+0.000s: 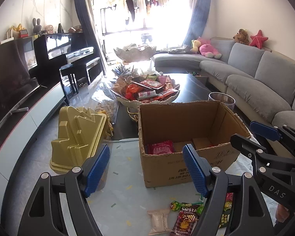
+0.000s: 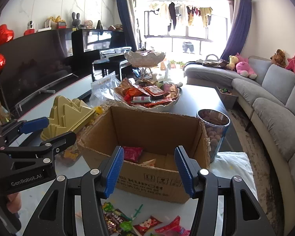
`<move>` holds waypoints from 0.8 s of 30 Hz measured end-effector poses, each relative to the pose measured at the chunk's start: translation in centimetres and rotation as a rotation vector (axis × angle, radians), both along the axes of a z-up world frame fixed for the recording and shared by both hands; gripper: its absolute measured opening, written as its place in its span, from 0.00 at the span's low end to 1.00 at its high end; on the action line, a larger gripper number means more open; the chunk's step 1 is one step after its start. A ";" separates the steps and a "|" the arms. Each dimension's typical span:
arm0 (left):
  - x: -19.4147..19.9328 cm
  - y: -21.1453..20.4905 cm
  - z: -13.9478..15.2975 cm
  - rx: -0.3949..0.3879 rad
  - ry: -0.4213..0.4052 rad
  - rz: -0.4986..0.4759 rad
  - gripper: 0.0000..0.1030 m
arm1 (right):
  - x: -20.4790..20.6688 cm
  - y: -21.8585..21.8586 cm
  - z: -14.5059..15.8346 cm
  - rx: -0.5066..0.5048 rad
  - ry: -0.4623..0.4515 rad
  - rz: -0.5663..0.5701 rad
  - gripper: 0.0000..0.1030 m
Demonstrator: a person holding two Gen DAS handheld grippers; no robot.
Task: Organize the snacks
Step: 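Open both tools over the box and move them back to the snacks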
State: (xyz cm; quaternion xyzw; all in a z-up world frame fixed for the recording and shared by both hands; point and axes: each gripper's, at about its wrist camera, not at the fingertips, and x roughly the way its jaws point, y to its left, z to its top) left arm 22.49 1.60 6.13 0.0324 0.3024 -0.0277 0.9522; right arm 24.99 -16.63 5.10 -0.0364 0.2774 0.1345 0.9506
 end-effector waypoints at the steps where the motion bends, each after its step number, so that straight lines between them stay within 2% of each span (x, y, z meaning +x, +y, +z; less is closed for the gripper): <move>1: -0.5 0.1 0.1 -0.001 -0.002 -0.005 0.74 | -0.4 0.1 0.0 0.001 -0.003 0.004 0.53; 6: -2.7 0.2 0.0 0.040 -0.023 -0.008 0.75 | -2.6 0.6 0.1 -0.011 -0.018 0.039 0.53; 12: -4.8 0.6 -0.8 0.050 -0.019 -0.010 0.75 | -4.4 1.4 -0.9 -0.024 0.000 0.079 0.53; 24: -6.9 1.3 -5.5 0.040 0.069 -0.030 0.75 | -6.3 3.3 -4.3 -0.083 0.067 0.173 0.53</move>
